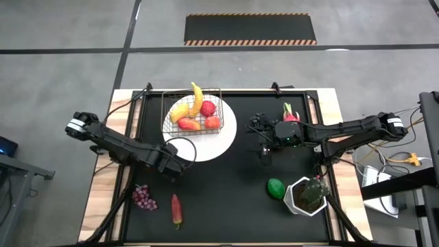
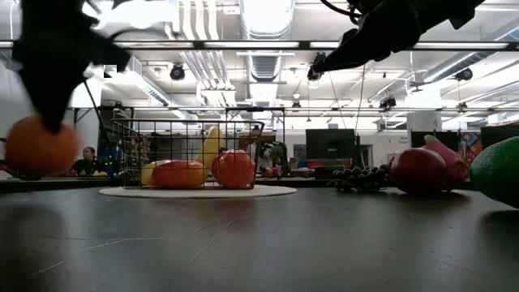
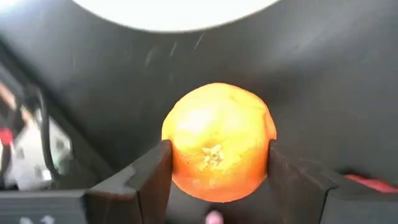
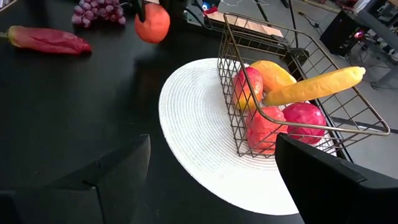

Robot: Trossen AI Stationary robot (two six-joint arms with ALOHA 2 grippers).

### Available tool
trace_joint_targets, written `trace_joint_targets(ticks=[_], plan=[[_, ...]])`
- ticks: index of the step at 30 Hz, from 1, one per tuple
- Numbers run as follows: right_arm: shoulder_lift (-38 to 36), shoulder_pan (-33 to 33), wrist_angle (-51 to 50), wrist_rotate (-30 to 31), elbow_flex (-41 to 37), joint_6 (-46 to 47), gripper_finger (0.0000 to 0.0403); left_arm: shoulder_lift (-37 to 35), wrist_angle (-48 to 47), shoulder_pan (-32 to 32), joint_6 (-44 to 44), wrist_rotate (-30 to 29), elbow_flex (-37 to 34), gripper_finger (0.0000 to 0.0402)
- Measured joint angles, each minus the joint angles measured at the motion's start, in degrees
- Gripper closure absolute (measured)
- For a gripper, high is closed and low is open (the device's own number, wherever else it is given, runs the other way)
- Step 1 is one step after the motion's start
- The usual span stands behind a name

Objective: Build produce basket
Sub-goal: Put the orange into the wire basket

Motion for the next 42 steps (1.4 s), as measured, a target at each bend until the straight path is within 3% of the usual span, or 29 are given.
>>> trace_joint_targets(ticks=[8, 14, 22, 30, 35, 42], plan=[[0.0, 0.0, 0.02, 0.0, 0.0, -0.02, 0.0076, 0.0, 1.86, 1.13, 14.65, -18.85, 14.7, 0.0194], [0.0, 0.0, 0.09, 0.0, 0.0, -0.21, 0.0076, -0.02, 3.91, 7.28, 29.97, -29.61, 22.21, 0.0194], [0.0, 0.0, 0.13, 0.0, 0.0, -0.22, 0.0076, 0.17, 11.81, 25.64, 48.2, -29.25, 19.08, 0.0194], [0.0, 0.0, 0.09, 0.0, 0.0, -0.11, 0.0076, 2.77, 19.15, 45.74, 52.9, -25.09, 11.19, 0.0194], [0.0, 0.0, -0.44, 0.02, 0.0, 0.93, 0.0076, 4.16, 20.73, 51.42, 54.33, -22.94, 7.16, 0.0194], [0.0, 0.0, -0.52, 0.02, 0.0, 1.46, 0.0076, 4.26, 22.61, 52.43, 54.35, -22.94, 5.94, 0.0192]])
